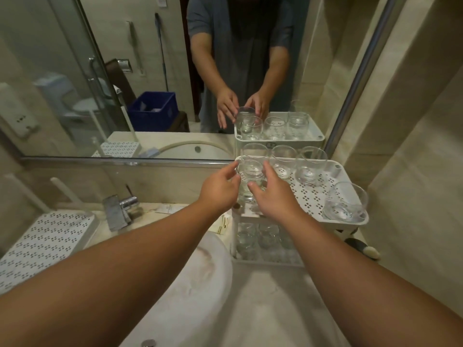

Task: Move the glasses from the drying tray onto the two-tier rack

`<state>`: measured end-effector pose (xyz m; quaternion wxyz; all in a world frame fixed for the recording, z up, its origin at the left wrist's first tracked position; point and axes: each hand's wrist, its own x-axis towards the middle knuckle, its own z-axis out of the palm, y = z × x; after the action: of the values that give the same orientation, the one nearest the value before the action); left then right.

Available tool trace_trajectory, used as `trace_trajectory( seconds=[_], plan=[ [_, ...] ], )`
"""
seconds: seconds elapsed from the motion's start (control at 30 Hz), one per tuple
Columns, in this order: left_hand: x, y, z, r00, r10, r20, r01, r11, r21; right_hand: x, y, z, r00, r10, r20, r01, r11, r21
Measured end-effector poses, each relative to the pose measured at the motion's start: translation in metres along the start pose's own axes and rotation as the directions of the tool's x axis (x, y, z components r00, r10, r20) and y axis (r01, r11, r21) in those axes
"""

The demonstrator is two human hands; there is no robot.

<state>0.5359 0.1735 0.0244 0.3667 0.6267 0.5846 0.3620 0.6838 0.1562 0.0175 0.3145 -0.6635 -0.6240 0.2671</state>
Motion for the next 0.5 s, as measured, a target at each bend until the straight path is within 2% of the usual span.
trace_trajectory(
  seconds=[0.3, 0.5],
  plan=[
    [-0.004, -0.002, -0.001, 0.998, 0.028, 0.059, -0.023, 0.996, -0.082, -0.011, 0.004, -0.014, 0.999, 0.031, -0.027, -0.029, 0.998, 0.055],
    [-0.007, -0.002, -0.005, 0.993, 0.061, 0.103, -0.055, 0.996, -0.066, -0.022, 0.007, -0.017, 0.999, 0.04, -0.032, -0.038, 0.997, 0.064]
  ],
)
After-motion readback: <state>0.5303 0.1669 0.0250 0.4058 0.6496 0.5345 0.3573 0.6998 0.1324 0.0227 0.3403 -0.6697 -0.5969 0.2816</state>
